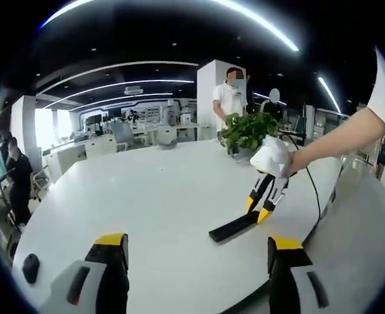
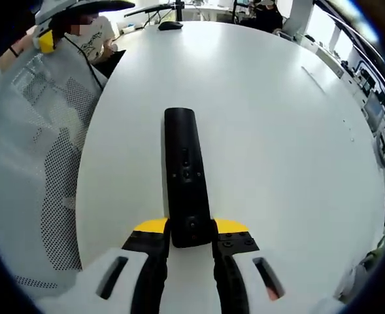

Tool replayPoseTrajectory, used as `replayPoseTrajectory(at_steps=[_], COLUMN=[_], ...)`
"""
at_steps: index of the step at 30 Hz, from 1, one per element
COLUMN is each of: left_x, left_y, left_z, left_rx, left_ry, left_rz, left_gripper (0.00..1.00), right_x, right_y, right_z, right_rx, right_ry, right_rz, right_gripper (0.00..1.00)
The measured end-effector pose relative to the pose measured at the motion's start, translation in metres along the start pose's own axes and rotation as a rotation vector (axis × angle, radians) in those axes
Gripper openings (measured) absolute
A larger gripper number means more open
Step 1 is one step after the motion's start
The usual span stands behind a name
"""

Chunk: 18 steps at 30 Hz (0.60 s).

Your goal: Press the specified remote control buttons in sequence, fully releasing each button before pressing the next.

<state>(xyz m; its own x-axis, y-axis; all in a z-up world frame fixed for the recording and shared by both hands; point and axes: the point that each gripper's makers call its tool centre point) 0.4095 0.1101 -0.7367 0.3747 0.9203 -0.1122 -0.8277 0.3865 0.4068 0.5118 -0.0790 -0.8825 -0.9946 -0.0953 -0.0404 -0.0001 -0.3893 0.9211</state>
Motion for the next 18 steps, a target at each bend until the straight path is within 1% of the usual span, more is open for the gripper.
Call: replayPoseTrajectory(at_steps=[7, 15, 16, 18], left_x=[-0.001, 0.001, 0.001, 0.001], left_y=[-0.001, -0.001, -0.001, -0.001], left_z=[-0.001, 0.000, 0.000, 0.001], left_rx=[0.004, 0.002, 0.000, -0.006], left_ry=[0.000, -0.004, -0.003, 0.000], left_rz=[-0.002, 0.004, 0.005, 0.004], left_gripper=[0.91, 0.91, 0.91, 0.91], right_x=[-0.012, -0.019, -0.022, -0.030], right_y=[0.000, 0.000, 0.000, 0.001], right_z=[-0.003, -0.003, -0.003, -0.005], right_rx=[-0.012, -0.015, -0.010, -0.003], right_ry=[0.041, 0.036, 0.031, 0.015], right_rz=[0.012, 0.006, -0.001, -0.023], right_gripper=[0.25, 0.25, 0.27, 0.33])
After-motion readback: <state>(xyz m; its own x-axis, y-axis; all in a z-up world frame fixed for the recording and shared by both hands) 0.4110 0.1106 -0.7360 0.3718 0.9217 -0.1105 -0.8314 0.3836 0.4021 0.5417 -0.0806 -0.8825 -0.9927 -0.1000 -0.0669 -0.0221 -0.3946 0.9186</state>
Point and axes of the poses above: the point that each gripper's makers call its tool centre point, and the gripper's own axes: y roughly backward along the fingers, x roughly to its left, z roughly out of its top, and after that the axes turned 7 degrees about y, right-handed
